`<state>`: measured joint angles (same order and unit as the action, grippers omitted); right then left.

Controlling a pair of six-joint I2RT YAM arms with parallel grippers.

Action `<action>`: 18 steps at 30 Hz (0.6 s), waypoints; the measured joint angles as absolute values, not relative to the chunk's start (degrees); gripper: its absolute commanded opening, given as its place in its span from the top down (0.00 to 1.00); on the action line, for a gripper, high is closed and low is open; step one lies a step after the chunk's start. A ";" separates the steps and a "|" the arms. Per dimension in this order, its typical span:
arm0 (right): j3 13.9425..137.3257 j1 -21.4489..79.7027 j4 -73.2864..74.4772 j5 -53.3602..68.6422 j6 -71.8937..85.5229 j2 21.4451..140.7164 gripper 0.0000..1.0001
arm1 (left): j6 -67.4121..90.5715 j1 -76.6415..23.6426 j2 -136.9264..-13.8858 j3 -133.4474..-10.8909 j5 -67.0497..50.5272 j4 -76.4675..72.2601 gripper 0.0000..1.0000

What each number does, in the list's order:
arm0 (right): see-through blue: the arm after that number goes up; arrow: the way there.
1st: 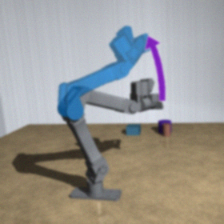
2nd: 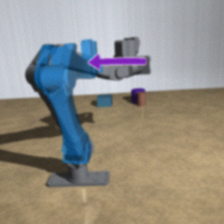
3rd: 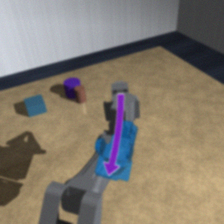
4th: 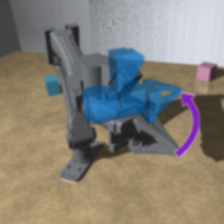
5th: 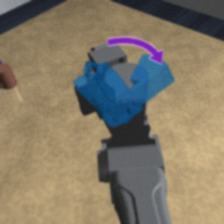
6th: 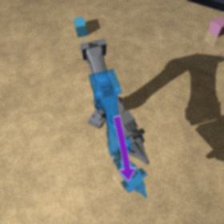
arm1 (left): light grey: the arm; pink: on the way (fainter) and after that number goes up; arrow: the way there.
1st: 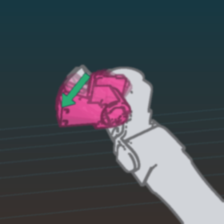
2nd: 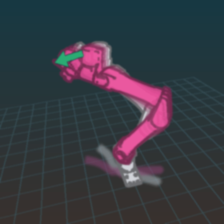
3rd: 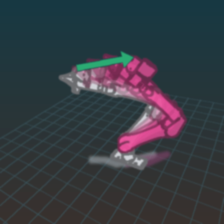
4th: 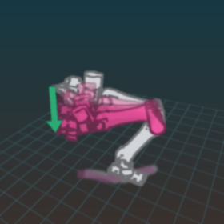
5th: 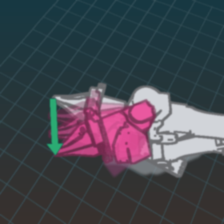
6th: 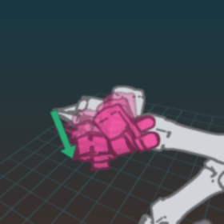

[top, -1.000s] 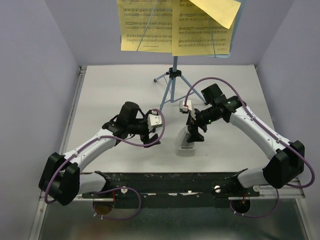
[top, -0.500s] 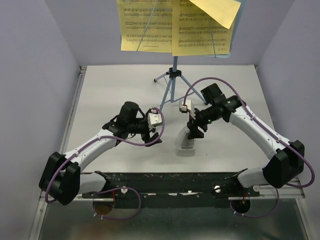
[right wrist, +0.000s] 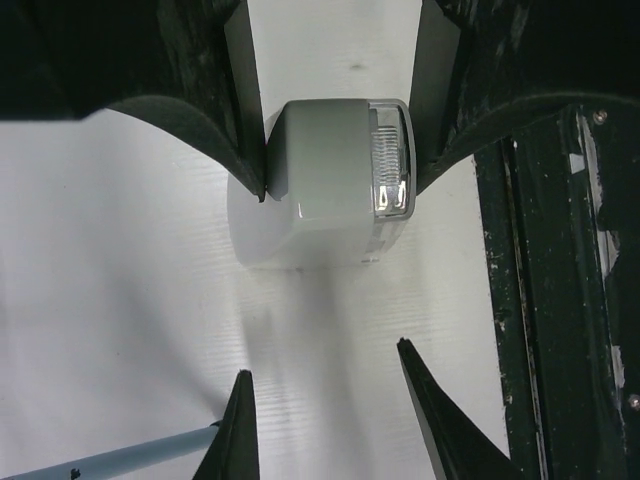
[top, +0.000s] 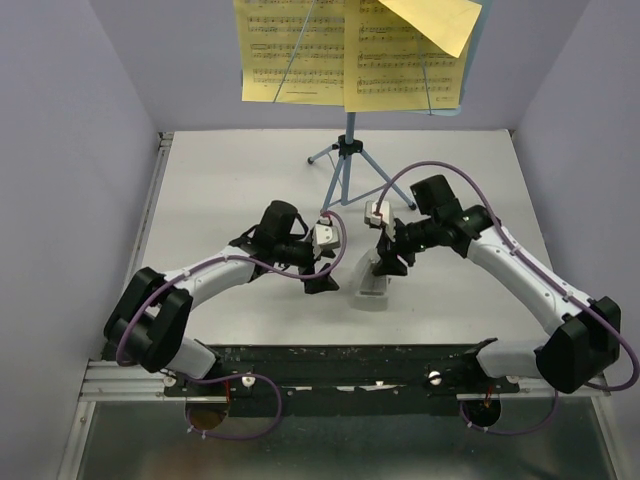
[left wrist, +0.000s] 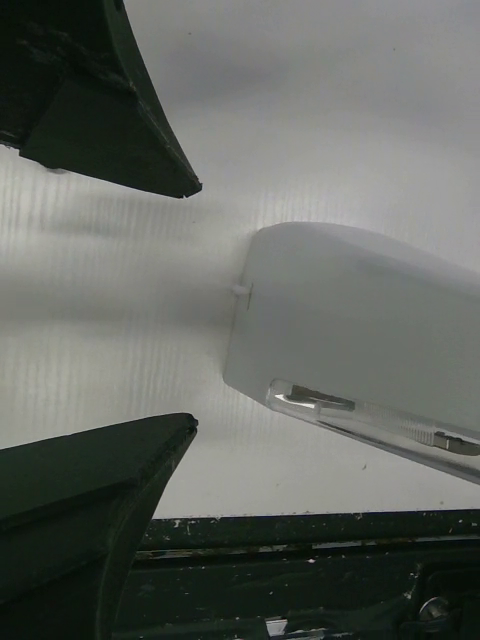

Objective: Pack up the instrument practice props

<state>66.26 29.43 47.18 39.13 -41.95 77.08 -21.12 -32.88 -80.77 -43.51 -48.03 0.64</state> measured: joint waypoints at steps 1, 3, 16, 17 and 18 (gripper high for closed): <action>64.73 28.75 45.60 39.68 -41.39 75.94 1.00 | -21.10 -33.30 -82.11 -44.25 -48.38 0.34 0.01; 61.25 27.49 41.98 41.01 -39.86 73.12 1.00 | -21.15 -34.11 -84.09 -45.32 -48.69 -0.01 0.01; 49.91 24.56 31.11 43.79 -33.19 63.00 1.00 | -21.37 -38.04 -90.72 -48.64 -49.74 -0.21 0.01; 49.65 24.51 30.81 43.86 -32.88 62.81 1.00 | -21.37 -38.46 -91.37 -48.62 -49.74 -0.30 0.01; 49.45 24.51 30.48 43.94 -32.64 62.65 1.00 | -21.34 -38.89 -91.98 -48.62 -49.69 -0.54 0.01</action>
